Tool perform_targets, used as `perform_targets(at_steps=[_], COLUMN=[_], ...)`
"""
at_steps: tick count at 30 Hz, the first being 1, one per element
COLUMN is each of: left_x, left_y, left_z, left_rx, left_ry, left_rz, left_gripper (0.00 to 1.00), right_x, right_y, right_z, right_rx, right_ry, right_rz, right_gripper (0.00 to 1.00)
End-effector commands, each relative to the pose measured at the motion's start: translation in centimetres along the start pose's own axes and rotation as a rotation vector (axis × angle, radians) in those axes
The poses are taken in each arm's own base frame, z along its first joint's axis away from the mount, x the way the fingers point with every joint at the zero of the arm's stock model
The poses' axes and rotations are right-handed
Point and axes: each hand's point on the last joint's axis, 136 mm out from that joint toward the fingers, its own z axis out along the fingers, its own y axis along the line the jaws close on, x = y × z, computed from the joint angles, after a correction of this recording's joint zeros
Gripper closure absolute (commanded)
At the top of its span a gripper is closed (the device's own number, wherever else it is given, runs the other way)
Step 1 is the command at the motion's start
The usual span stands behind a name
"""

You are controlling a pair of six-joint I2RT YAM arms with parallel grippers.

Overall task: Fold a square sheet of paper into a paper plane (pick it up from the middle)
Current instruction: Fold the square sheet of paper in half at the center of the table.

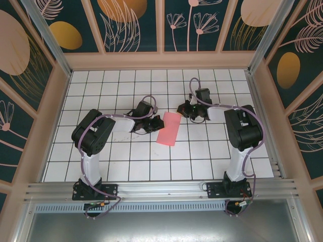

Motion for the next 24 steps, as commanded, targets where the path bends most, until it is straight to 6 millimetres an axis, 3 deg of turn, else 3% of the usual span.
perform_targets(at_steps=[1, 10, 12, 19, 24], left_x=[2.5, 2.7, 2.7, 2.8, 2.8], left_y=[3.4, 3.5, 3.6, 3.6, 3.6], left_z=[0.1, 0.2, 0.2, 0.2, 0.1], left_rx=[-0.119, -0.122, -0.123, -0.123, -0.122], left_ry=[0.062, 0.070, 0.070, 0.071, 0.070], left_rz=[-0.040, -0.039, -0.038, -0.038, -0.039], left_gripper=[1.00, 1.00, 1.00, 1.00, 1.00], right_x=[0.1, 1.8, 1.7, -1.5, -1.3], right_y=[-0.9, -6.2, -5.9, -0.9, -1.5], right_z=[0.4, 2.0, 1.9, -0.5, -0.2], right_rx=[0.017, 0.127, 0.109, 0.020, 0.035], right_ry=[0.018, 0.041, 0.051, -0.014, -0.010], right_rz=[0.044, 0.139, 0.148, 0.078, 0.083], right_gripper=[1.00, 1.00, 1.00, 1.00, 1.00])
